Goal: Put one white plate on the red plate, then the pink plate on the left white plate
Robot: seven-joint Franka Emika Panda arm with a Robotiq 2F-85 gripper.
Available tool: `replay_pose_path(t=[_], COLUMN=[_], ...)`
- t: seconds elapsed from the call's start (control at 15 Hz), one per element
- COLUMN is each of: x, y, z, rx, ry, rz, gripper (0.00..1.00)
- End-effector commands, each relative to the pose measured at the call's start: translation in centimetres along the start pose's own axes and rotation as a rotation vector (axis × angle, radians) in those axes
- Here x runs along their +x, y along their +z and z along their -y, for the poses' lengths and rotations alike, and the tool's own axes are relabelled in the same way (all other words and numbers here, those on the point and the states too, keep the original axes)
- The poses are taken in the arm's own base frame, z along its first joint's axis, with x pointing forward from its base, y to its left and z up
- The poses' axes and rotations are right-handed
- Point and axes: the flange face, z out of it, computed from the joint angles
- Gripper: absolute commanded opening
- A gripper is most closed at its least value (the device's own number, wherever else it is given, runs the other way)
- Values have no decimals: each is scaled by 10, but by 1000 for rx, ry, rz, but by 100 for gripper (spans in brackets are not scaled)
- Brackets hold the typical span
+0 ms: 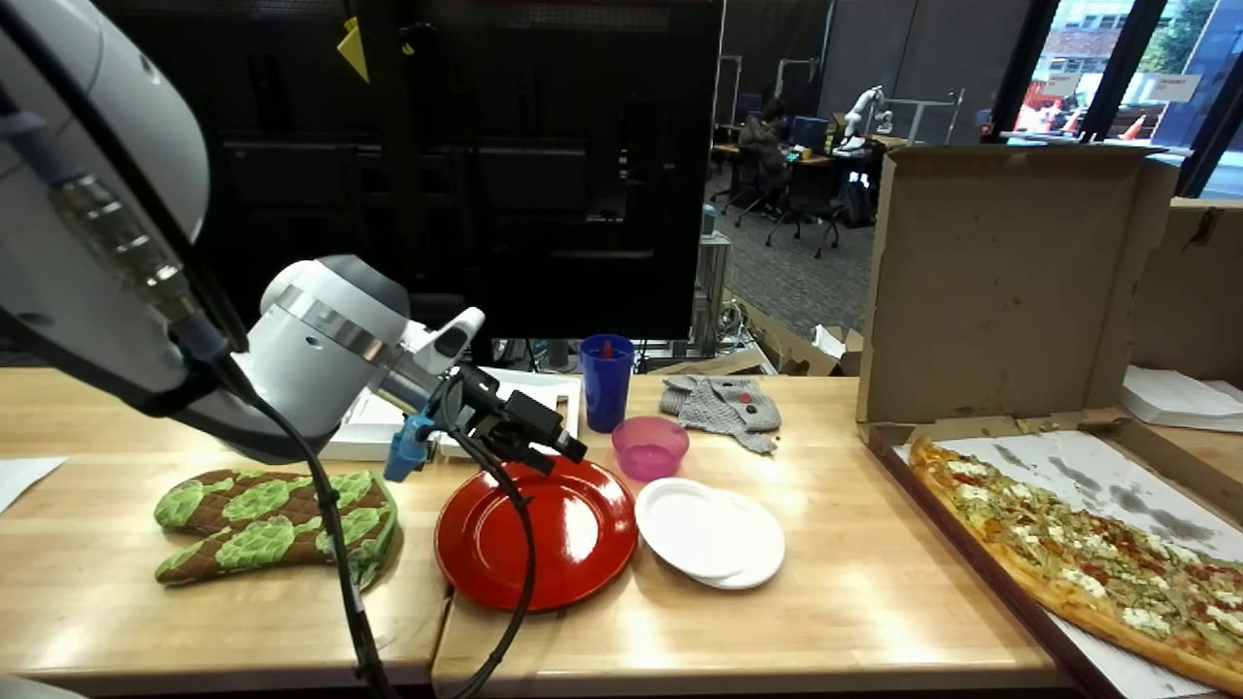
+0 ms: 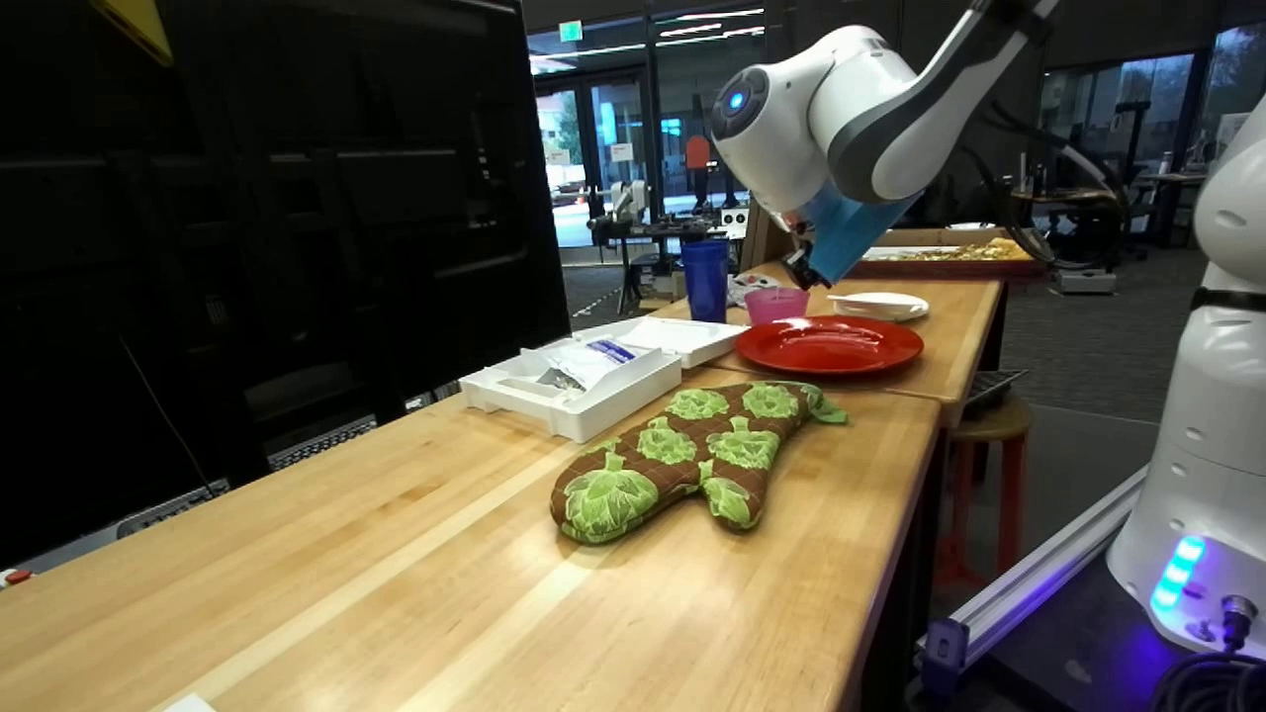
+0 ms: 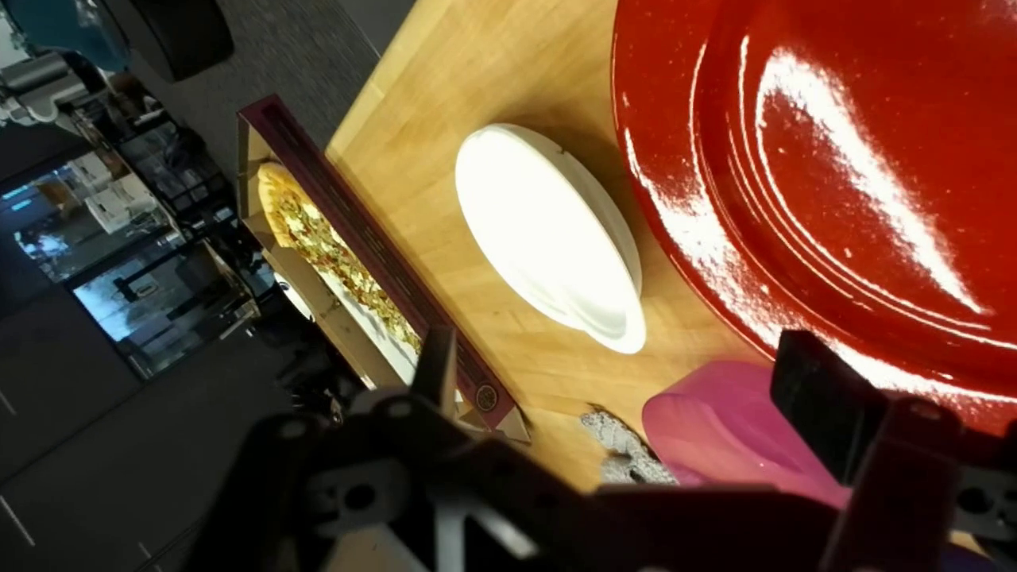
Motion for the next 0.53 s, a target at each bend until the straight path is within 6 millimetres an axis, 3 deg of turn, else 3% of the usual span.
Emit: replay_pose_path(t=[0.0,0.47], x=[0,0], y=[19,58], z=[2,3], rx=[10,21], ry=[-28,-86], rz=[-72,-85], gripper=[100,100])
